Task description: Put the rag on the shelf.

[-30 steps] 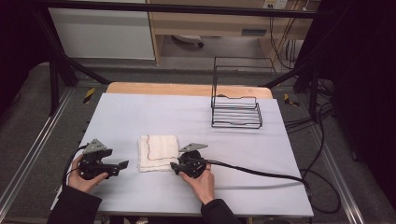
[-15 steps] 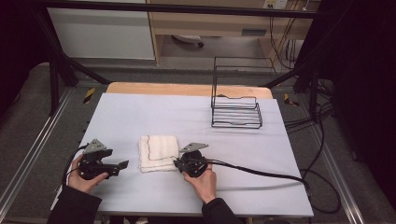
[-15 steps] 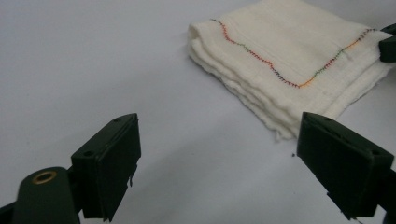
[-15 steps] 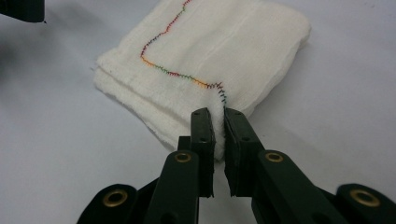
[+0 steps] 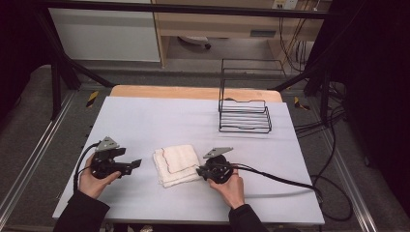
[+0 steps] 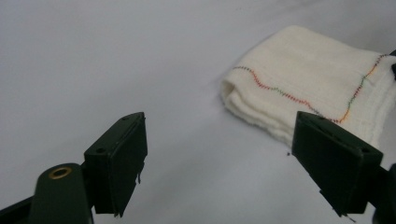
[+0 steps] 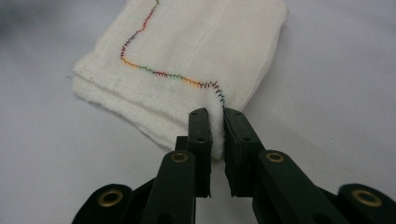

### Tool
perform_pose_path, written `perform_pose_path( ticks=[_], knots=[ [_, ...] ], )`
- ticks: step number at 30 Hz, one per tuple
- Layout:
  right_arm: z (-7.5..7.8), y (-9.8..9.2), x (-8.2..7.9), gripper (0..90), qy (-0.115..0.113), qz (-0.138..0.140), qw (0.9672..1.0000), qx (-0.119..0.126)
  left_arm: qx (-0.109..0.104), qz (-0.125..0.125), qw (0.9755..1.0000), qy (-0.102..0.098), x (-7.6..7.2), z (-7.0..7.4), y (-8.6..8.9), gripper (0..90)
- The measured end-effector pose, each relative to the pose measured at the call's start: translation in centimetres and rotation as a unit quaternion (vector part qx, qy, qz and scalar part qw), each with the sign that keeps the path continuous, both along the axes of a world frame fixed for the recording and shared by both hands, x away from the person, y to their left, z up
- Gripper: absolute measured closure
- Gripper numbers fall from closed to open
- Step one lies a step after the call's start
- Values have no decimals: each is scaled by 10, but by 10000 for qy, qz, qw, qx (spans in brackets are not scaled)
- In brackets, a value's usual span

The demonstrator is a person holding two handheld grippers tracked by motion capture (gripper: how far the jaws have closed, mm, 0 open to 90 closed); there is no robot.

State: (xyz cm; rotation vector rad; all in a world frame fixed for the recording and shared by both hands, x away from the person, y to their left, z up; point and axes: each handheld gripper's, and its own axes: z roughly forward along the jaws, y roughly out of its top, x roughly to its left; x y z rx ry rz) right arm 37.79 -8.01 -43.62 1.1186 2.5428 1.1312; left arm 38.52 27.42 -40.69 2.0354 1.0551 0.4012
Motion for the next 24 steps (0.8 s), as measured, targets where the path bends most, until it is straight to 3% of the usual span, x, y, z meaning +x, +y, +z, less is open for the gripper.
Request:
perform_pose_path(
  ticks=[4, 6, 9, 12, 18, 22, 24],
  knots=[
    [-3, -4, -2, 721, -135, -12, 9999, 65, 73, -89, 9999, 43, 15, 2, -21, 257],
    [0, -9, -3, 617, -209, -51, 9996, 176, 95, -177, 9998, 85, 24, 1, -31, 319],
    [8, -19, -4, 535, -330, -261, 9986, 332, 239, -257, 9991, 234, 38, -4, -45, 388],
    [9, -23, -3, 524, -324, -481, 9977, 342, 505, -323, 9977, 307, 50, -11, -55, 447],
    [-8, -13, 2, 533, -74, -732, 9962, 467, 526, -446, 9955, 649, 59, -26, -57, 619],
    [-15, -9, 1, 581, -3, -750, 9961, 453, 356, -543, 9948, 783, 57, -29, -55, 727],
    [-17, -8, -2, 611, 40, -734, 9962, 465, 390, -548, 9945, 798, 56, -29, -55, 764]
  ],
)
